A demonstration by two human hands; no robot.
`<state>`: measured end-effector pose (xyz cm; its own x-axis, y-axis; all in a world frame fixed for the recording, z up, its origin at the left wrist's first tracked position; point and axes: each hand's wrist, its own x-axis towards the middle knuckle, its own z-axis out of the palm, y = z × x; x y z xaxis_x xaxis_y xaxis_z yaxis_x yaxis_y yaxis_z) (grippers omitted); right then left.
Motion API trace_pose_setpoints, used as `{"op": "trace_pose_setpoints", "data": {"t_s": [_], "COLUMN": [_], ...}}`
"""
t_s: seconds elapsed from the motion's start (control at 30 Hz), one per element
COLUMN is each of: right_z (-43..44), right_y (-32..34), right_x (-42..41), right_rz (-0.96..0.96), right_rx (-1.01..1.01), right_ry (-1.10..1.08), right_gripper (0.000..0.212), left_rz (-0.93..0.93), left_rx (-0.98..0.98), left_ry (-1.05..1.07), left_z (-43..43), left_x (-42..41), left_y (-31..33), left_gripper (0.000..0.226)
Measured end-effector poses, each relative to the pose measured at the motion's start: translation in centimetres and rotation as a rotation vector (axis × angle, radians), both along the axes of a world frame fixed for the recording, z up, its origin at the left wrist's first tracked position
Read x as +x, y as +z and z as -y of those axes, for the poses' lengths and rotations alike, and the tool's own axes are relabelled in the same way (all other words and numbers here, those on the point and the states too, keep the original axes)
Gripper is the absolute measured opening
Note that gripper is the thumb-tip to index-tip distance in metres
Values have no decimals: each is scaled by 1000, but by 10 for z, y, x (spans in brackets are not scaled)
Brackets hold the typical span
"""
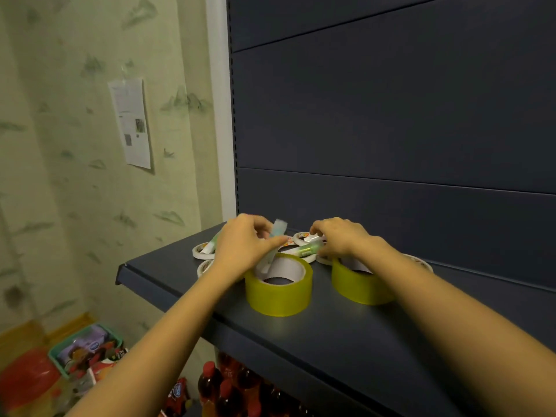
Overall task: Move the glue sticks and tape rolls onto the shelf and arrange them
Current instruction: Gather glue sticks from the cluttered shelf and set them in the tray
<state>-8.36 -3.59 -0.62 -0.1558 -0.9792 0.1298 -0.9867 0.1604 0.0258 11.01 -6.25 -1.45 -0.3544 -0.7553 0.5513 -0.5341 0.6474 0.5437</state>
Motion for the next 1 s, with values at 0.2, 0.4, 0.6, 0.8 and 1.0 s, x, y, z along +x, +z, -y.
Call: {"op": "trace_pose_setpoints", "data": {"t_s": [0.2,0.4,0.6,0.8,1.0], "right_z": [4,-33,-126,-236,-356], "right_y": [4,25,31,25,22], "right_x": [4,0,-12,-23,-33], "right_rz": [-6,351,602,557,438], "right_rx": [-31,-352,-767,-842,-888], "right_ry": [-29,-53,-159,-374,-607], "right_gripper": [28,24,21,18,15], "left_rz": [-203,-262,-267,-239,-197], "left_rx": [-7,21,56,96,124], "left_ry": [-171,-301,-527,-722,-910], "left_z": [10,10,-21,-88,-177], "left_x": [14,12,-22,-80,-142], "left_y": [18,27,30,30,28], "left_gripper": [20,21,18,15,19]}}
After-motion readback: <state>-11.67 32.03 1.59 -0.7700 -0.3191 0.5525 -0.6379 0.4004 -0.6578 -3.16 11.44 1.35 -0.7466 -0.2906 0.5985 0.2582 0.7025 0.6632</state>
